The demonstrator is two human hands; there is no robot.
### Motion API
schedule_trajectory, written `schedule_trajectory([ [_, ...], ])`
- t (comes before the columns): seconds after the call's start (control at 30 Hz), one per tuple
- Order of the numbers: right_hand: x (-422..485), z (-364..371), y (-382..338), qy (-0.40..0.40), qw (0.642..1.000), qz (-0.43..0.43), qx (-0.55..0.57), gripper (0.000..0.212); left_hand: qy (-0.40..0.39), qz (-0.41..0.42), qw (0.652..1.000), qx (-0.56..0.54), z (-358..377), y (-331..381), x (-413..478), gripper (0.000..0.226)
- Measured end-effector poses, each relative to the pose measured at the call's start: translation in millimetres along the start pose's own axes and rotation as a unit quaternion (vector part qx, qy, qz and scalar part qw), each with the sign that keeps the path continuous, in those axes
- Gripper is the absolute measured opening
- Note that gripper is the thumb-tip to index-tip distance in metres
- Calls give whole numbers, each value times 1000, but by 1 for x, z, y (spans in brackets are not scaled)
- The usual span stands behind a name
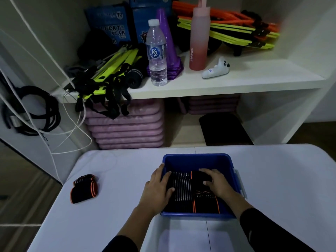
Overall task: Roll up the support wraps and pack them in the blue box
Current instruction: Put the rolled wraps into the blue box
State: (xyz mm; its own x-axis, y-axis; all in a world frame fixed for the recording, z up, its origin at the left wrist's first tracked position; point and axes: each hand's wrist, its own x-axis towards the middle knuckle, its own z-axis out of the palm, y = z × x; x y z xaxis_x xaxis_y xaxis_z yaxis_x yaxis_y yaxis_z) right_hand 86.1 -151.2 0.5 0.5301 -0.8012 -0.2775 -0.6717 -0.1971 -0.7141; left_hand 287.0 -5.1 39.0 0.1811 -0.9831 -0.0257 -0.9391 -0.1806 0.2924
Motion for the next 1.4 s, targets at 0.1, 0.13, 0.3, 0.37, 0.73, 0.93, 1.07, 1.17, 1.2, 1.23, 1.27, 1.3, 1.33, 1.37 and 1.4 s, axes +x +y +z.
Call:
schedule_trajectory([
  [0.1, -1, 0, 1, -10, 1000, -13, -6, 55, 3, 1, 1000, -5, 1, 0, -1, 60],
  [0.13, -1, 0, 1, -12, 1000, -11, -6, 55, 3, 3, 1000, -6, 1, 0, -1, 60],
  [0.3, -3, 0, 1, -13, 1000, -4, 1, 59, -1, 2, 1000, -6, 1, -2, -1, 59],
  [0.37, -5, -2, 0, -14, 1000, -10, 3, 60, 2, 2, 1000, -13, 0, -2, -1, 59],
  [0.73, -28, 4, -49, 172, 981, -66, -53, 38, 99, -42, 982, -159, -15, -24, -9, 41],
  [0.93, -12, 65, -141, 207, 955, -211, 27, 20, 162, -187, 956, -157, -25, -90, -30, 34],
  [1.07, 9, 135, -193, 86, 969, -218, 79, 26, 166, -287, 931, -152, -34, -152, -50, 35],
  [1.17, 27, 188, -214, -69, 979, -180, 66, 39, 173, -344, 910, -152, -39, -200, -63, 36],
  [1.2, 33, 204, -217, -101, 979, -171, 51, 43, 171, -364, 902, -158, -40, -215, -68, 38],
  [1.23, 39, 218, -220, -124, 978, -163, 35, 47, 169, -383, 893, -164, -40, -228, -72, 41],
  [1.27, 45, 232, -222, -139, 978, -156, 23, 50, 166, -398, 886, -168, -41, -240, -77, 43],
  [1.3, 50, 244, -225, -148, 977, -151, 14, 53, 162, -409, 882, -169, -40, -252, -81, 44],
  [1.33, 55, 255, -229, -154, 977, -149, 6, 55, 155, -412, 881, -171, -39, -262, -86, 43],
  [1.37, 60, 264, -233, -157, 976, -148, 0, 56, 147, -408, 884, -173, -37, -272, -88, 42],
  [1.4, 64, 273, -238, -158, 976, -150, -2, 57, 139, -397, 890, -176, -34, -280, -90, 41],
])
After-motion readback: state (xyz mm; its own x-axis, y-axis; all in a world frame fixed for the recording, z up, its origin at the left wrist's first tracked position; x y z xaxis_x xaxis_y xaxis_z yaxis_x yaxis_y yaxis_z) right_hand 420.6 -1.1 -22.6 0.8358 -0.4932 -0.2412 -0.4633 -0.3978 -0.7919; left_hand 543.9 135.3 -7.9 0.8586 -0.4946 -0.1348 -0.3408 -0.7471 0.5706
